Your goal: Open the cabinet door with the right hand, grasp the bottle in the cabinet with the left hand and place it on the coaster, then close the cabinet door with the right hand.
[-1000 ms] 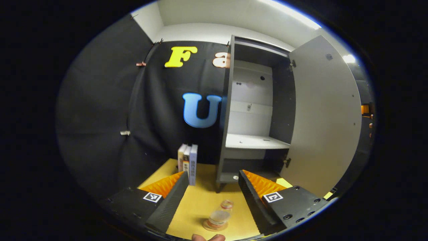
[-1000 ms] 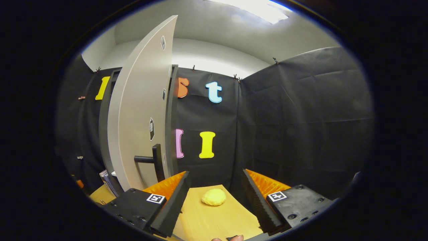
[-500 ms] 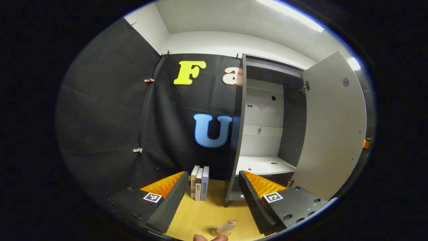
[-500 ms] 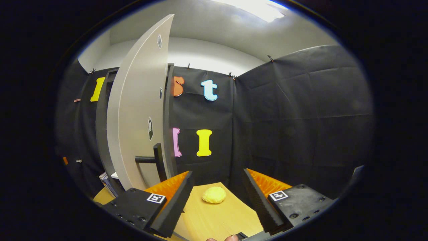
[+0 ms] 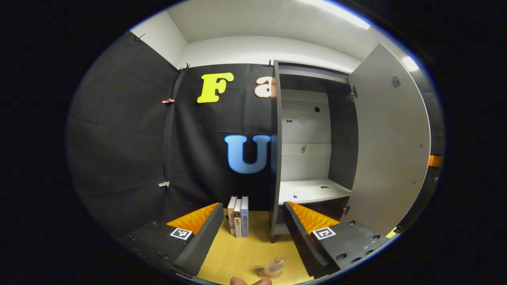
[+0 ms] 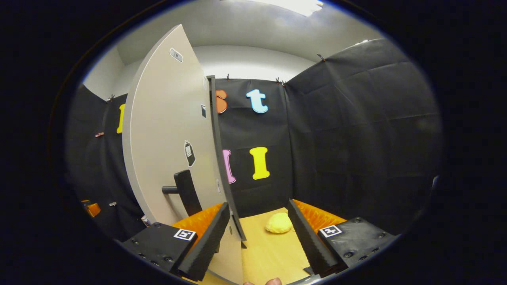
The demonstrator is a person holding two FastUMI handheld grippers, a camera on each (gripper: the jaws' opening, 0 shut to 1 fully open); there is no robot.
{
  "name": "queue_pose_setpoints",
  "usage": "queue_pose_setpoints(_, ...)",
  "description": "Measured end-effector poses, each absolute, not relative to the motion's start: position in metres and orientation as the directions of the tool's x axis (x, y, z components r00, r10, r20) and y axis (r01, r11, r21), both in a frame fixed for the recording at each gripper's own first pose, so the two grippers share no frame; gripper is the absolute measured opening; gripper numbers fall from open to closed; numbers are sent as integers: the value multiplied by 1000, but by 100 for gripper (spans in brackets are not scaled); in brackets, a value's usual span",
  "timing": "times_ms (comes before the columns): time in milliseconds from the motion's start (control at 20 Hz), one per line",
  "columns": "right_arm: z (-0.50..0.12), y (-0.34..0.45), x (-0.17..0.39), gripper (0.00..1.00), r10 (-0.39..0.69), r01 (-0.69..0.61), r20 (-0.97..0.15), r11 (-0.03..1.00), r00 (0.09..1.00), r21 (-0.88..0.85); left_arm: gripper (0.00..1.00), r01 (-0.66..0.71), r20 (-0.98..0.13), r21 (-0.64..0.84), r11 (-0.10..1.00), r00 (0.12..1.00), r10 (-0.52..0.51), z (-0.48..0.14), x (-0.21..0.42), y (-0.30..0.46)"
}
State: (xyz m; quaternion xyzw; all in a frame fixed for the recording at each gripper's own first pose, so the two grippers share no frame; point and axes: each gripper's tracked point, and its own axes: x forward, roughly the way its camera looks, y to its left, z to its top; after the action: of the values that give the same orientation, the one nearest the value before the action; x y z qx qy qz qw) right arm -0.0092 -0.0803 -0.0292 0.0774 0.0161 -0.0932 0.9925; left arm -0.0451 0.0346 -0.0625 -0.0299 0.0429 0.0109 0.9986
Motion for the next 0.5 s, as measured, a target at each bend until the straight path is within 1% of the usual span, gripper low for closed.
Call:
queue_pose_setpoints(250, -32, -29, 2, 97, -72, 79, -48, 984, 996, 159, 95, -26, -82, -55, 998, 996, 22, -61, -48, 37)
queue_pose_setpoints(350, -35, -5, 10, 97, -33, 41, -51, 984, 998, 172, 92, -29, -86, -62, 998, 996, 24, -62, -49, 38)
queue_pose_setpoints(400, -35, 8, 14, 97, -11, 20, -52, 984, 999, 177, 94, -30, -88, -67, 997, 996, 24, -64, -50, 39)
queue_pose_setpoints(500, -36, 30, 19, 97, 29, -19, -54, 983, 998, 182, 94, -32, -88, -72, 997, 996, 25, -64, -52, 41)
